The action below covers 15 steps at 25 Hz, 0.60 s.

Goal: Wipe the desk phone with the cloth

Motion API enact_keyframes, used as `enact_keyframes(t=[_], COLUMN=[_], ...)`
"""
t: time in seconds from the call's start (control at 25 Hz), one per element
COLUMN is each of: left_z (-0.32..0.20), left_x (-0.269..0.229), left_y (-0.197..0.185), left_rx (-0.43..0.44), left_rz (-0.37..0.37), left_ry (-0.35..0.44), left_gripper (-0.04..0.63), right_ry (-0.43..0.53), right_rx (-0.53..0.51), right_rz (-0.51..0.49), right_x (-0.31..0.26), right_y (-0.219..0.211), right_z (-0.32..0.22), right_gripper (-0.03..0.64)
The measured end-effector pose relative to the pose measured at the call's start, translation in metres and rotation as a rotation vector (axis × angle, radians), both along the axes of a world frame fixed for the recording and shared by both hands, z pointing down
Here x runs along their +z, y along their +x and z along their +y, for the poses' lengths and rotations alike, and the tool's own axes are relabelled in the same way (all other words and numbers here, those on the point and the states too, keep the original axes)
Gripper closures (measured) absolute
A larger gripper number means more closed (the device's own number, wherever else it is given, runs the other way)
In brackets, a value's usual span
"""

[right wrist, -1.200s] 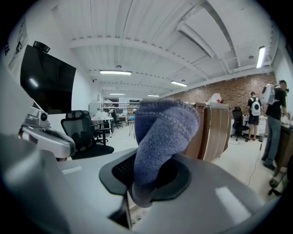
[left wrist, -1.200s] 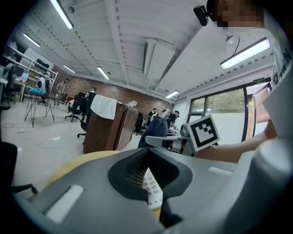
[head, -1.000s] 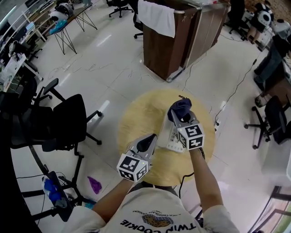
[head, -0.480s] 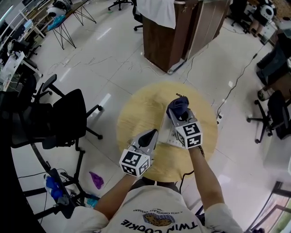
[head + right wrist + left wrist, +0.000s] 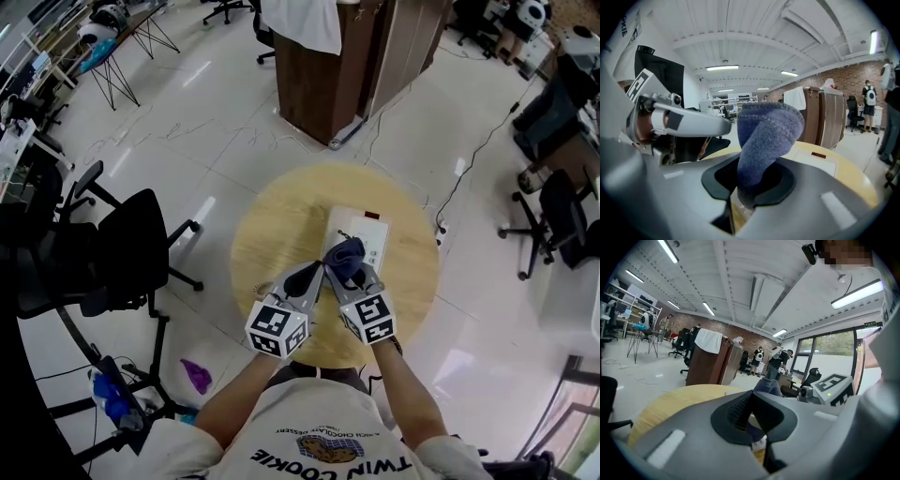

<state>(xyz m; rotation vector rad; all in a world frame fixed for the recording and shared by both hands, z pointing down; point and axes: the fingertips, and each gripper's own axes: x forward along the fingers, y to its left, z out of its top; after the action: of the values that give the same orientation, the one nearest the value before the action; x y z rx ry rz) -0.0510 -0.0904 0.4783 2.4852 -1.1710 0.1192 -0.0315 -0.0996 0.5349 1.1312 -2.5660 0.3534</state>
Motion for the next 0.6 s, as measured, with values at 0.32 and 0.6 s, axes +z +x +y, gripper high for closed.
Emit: enact_keyframes(t=[0.32, 0.6], left_z=[0.002, 0.002], left_x=[-0.001, -0.002], left_y=[0.01, 0.008], left_rx=[0.031, 0.021], left_rz=[0.002, 0.001], left_ry=[0.002, 0.002], left_gripper=[0.589, 0.589], right_ry=[-0.069, 0.02], right_rx=[0.006, 0.082], right_rz=[0.009, -0.006], right_x=[0.025, -0.007], right_y=[0.0, 0.042], right_z=[0.04, -0.001], right_gripper=[0.552, 0.552])
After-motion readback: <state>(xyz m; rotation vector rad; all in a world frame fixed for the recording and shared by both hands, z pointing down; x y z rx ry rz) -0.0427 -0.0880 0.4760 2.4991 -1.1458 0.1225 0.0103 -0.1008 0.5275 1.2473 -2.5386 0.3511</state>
